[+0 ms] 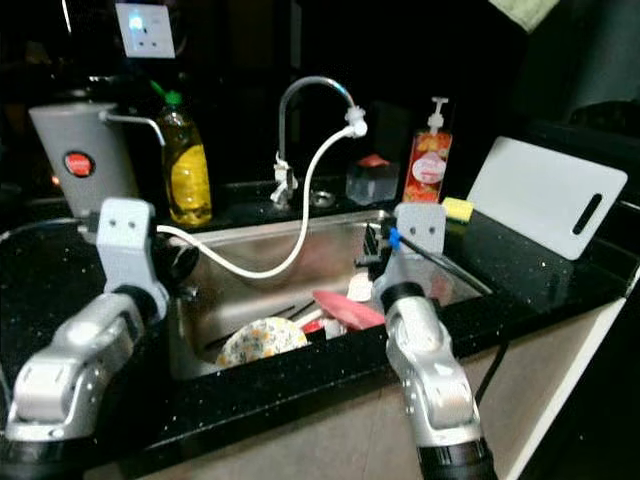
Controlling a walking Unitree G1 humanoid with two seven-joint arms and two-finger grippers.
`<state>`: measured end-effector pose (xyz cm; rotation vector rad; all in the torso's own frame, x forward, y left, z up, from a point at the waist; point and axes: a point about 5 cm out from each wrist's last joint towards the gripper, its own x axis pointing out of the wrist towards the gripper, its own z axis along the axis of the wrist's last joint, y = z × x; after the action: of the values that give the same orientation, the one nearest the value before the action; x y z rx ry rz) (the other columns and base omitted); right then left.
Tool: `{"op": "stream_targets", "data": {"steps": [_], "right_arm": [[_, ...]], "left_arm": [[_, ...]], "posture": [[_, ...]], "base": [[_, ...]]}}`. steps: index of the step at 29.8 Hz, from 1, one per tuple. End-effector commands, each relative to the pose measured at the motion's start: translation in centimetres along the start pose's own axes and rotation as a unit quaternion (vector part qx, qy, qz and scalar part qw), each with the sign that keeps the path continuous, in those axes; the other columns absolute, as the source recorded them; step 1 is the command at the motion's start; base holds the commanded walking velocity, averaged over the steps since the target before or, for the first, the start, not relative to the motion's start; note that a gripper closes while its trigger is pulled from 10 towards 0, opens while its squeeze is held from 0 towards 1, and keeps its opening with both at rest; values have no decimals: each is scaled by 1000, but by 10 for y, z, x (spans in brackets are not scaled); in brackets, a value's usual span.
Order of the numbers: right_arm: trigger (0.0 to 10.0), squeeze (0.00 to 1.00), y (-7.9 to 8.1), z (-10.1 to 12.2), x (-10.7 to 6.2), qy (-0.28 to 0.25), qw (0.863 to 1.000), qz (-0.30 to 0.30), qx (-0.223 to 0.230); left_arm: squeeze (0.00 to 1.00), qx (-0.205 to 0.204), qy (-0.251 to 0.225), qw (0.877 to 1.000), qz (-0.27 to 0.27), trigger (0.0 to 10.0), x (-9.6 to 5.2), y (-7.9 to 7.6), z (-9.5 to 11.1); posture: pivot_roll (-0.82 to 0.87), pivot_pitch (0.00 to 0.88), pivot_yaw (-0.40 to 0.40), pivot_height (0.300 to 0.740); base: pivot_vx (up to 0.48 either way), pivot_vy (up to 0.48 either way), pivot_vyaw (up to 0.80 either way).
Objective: Kitchen organization
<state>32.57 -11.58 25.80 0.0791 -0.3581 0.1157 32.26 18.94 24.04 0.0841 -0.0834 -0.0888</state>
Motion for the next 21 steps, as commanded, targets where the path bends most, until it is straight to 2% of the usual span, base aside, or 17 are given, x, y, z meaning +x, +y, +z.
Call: {"op": "stream_targets", "data": {"steps": [1, 5, 7, 8, 9, 14, 17, 21], "right_arm": [[10000, 0, -2, 2, -2, 1, 1000, 4, -16], [10000, 0, 0, 0, -2, 7, 998, 33, -53], [10000, 0, -3, -1, 1, 9, 998, 30, -52], [10000, 0, -6, 0, 3, 6, 998, 24, -49], [10000, 0, -6, 0, 3, 5, 999, 22, -49], [10000, 0, -3, -2, 3, 9, 999, 19, -39], [10000, 0, 9, -5, -2, 17, 998, 43, -36], [10000, 0, 4, -6, -3, 19, 999, 34, -30]], "left_arm": [[0, 13, 2, 1000, -5, 10000, 0, 0, -5], [0, 8, -1, 1000, -15, 10000, -1, 0, -8], [0, 2, -5, 1000, -15, 10000, -1, 2, -9], [0, -24, -11, 999, -22, 10000, -2, 3, -10], [0, -30, -13, 999, -22, 10000, -2, 4, -11], [0, -23, -27, 999, -9, 10000, -1, 7, -11], [0, -28, -35, 999, -5, 10000, -3, 7, -12], [0, -21, -49, 999, -12, 10000, -3, 12, -1]], "posture": [[-47, 0, -73, 740], [-38, 0, -65, 740], [-41, 0, -54, 740], [-44, 0, -47, 740], [-42, 0, -51, 740], [-47, 0, -74, 740], [-57, 0, -71, 740], [-60, 0, -71, 740]], "base": [[0, 0, 0], [0, 0, 0], [0, 0, 0], [0, 0, 0], [0, 0, 0], [0, 0, 0], [0, 0, 0], [0, 0, 0]]}}
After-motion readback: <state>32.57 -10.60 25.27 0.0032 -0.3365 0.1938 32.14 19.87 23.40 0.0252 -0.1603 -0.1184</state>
